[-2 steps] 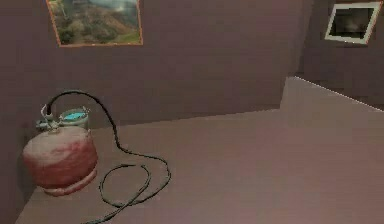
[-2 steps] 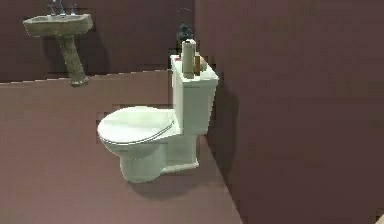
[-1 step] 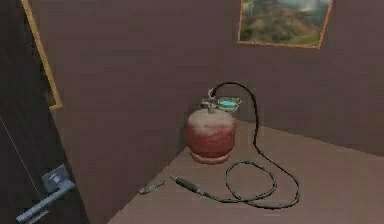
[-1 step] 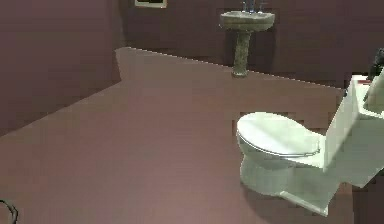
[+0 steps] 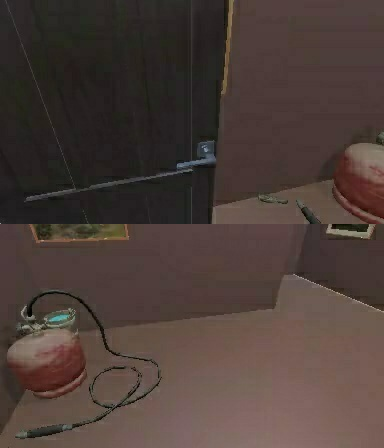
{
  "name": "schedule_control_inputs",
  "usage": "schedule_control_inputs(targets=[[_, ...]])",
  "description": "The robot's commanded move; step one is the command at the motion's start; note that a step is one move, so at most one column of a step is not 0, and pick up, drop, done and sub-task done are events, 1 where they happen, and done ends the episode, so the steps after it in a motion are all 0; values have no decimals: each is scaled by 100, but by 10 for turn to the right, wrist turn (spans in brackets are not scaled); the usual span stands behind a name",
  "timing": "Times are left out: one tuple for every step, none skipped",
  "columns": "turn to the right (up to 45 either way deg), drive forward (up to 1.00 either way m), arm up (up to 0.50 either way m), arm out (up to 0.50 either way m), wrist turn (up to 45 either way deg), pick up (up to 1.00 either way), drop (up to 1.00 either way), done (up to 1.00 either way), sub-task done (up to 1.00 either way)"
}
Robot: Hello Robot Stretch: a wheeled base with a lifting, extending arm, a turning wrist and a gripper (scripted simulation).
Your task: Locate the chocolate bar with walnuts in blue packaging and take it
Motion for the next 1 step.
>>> schedule_control_inputs(targets=[[-450,0,0,0,0,0,0,0,0]])
